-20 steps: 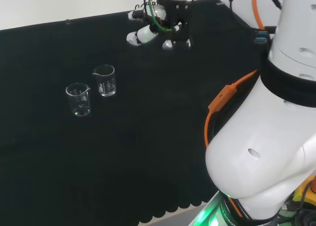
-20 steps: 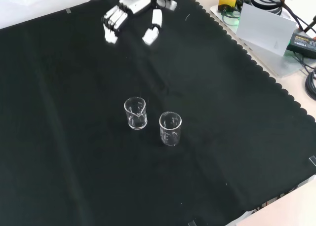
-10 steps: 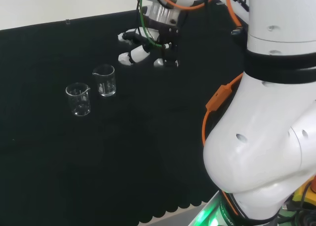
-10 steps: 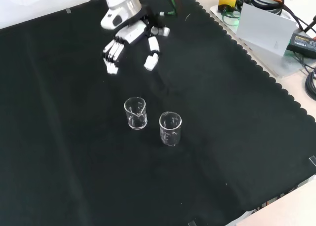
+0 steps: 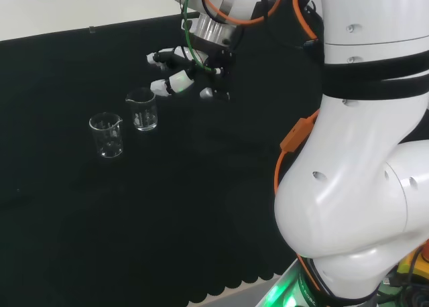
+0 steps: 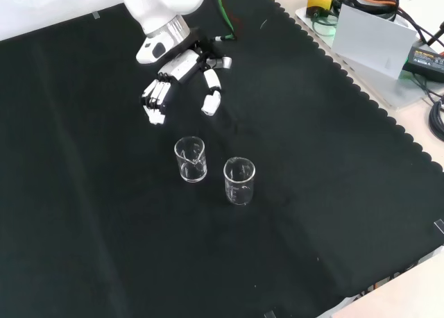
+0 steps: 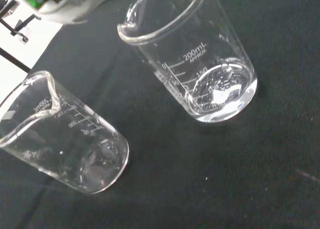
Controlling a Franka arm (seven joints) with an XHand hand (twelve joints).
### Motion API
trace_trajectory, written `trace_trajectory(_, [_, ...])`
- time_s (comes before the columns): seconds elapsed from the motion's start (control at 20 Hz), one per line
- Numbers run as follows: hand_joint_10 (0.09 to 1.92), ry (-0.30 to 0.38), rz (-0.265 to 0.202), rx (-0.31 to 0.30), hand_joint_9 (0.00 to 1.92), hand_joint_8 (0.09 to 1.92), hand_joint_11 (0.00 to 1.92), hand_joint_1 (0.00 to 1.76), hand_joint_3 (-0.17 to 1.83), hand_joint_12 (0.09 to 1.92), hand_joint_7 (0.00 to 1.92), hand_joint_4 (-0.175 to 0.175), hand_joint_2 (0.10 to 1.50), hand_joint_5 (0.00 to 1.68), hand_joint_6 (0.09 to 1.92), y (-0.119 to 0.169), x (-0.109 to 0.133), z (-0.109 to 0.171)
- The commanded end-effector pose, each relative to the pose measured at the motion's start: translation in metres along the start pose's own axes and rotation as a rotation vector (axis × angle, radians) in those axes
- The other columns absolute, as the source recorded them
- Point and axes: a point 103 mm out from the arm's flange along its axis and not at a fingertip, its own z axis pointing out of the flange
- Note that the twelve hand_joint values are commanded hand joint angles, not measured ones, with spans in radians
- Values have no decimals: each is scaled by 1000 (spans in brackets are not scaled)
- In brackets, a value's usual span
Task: Pick up the beaker on the right.
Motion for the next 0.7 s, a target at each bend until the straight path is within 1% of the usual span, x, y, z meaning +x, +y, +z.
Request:
trace_trajectory(0.05, [634, 40, -21, 17, 289, 598, 0, 763, 756, 1193, 140, -64, 508, 276, 87, 4, -5, 13])
trace_trajectory(0.2, [639, 51, -28, 20, 295, 601, 0, 769, 754, 1189, 142, -64, 496, 270, 87, 5, -8, 18])
trace_trajectory(0.55, [648, 106, -43, 35, 314, 608, 0, 780, 750, 1196, 151, -69, 481, 254, 87, 9, -20, 33])
trace_trajectory(0.65, [648, 120, -42, 30, 313, 607, 0, 782, 749, 1197, 146, -70, 479, 249, 87, 11, -25, 36])
trace_trajectory(0.7, [646, 132, -44, 17, 307, 604, 0, 783, 748, 1198, 136, -71, 478, 241, 87, 13, -29, 39])
